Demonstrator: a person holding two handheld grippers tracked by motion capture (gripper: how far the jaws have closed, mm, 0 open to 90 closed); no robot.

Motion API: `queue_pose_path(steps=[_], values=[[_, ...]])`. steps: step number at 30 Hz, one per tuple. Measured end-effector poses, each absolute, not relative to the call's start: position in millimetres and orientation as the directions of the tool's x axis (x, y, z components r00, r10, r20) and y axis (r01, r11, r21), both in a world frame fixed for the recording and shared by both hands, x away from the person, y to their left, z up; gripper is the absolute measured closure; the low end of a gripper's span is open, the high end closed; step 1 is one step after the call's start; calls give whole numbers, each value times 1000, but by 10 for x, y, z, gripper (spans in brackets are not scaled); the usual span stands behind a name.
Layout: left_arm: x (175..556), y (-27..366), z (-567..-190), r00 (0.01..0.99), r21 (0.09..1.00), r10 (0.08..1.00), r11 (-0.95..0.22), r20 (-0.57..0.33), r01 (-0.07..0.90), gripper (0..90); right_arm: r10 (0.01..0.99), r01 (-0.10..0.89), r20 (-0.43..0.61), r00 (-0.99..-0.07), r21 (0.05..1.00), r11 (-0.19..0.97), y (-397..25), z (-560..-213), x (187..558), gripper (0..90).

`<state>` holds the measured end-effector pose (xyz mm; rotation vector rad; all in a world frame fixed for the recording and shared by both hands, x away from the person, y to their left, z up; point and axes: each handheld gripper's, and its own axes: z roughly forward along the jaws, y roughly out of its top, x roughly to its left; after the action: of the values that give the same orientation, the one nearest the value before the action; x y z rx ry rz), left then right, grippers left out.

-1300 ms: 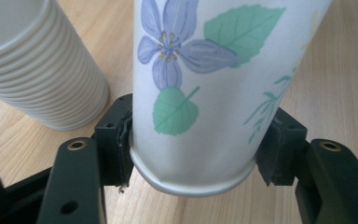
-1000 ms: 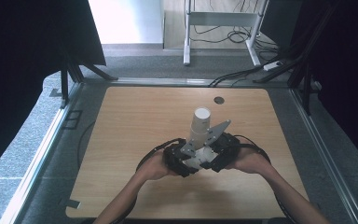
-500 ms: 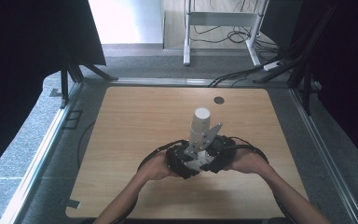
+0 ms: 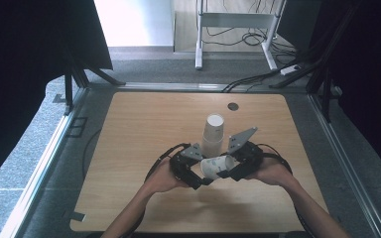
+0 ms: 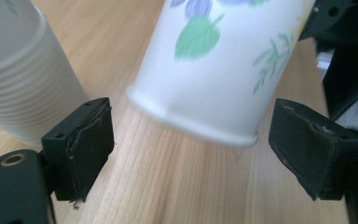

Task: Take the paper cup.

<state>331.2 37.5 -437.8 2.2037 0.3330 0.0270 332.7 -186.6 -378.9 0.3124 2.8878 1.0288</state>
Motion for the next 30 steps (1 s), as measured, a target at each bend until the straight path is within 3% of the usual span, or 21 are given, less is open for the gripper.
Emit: queue_pose_path(steps=[15,30], values=[[3266,489,-4414,974,869,178,-450,-137,205,159,195,191,101,-976,829,525,-2222,-3986,3271,366],[3230,457,-4486,985,888,96,-427,-145,172,313,129,179,132,-983,854,489,-2232,-4095,3245,367]])
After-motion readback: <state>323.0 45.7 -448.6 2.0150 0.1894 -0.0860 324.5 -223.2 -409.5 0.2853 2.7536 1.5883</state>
